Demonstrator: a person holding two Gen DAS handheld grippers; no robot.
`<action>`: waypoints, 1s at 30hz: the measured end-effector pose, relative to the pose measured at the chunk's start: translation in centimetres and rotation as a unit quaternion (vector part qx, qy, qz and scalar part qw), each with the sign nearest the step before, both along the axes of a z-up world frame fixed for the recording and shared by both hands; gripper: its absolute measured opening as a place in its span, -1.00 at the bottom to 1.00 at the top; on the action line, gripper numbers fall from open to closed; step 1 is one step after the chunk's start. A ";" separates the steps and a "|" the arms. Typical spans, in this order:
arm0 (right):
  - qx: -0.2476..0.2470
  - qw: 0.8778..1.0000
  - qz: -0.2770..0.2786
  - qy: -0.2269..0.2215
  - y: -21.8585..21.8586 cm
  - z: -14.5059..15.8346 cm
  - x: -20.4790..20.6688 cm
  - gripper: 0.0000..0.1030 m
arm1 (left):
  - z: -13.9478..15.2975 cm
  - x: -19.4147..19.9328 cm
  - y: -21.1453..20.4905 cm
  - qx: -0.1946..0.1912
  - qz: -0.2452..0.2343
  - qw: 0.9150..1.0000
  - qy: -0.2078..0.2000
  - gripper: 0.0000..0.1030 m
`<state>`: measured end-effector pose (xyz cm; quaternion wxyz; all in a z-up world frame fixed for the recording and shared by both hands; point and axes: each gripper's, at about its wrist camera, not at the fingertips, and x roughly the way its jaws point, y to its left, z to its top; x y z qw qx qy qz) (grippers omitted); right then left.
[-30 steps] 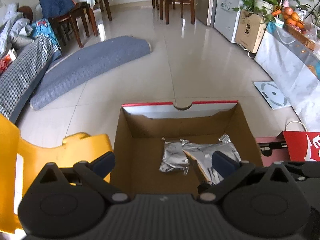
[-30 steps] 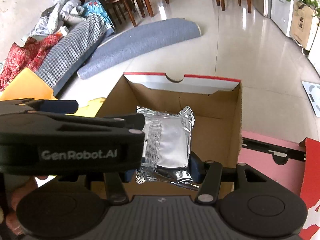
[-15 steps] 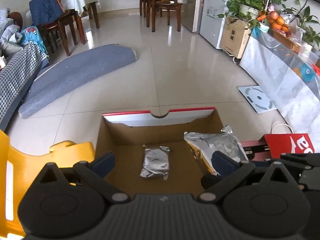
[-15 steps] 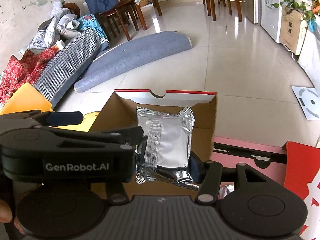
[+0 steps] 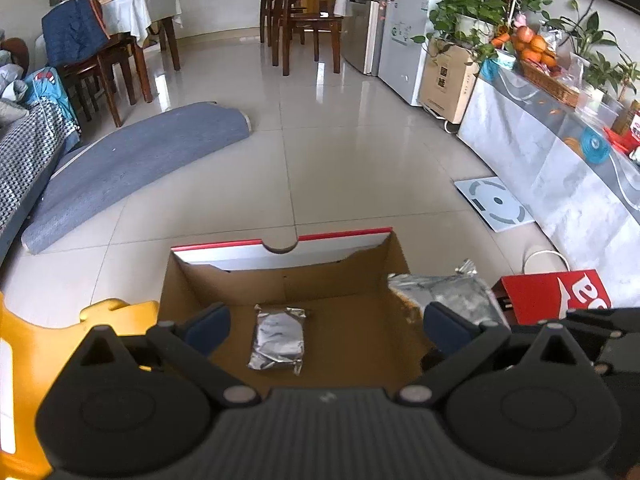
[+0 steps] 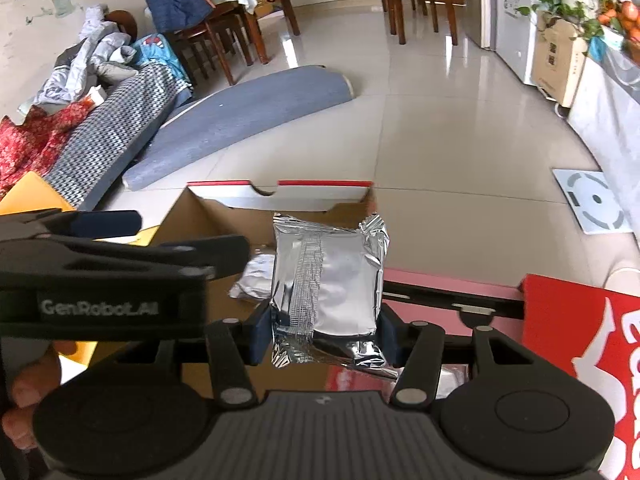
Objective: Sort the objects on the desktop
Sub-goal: 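Lift the held packet out of the cardboard box with the right tool, then carry the held packet over the red Kappa shoebox with the right tool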
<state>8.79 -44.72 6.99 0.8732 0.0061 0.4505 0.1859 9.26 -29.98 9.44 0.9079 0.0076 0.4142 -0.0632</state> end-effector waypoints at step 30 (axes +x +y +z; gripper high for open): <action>-0.049 0.994 -0.065 0.069 -7.0 -6.0 4.0 0.03 | -4.7 1.0 -6.3 0.066 -0.044 0.994 0.070 1.00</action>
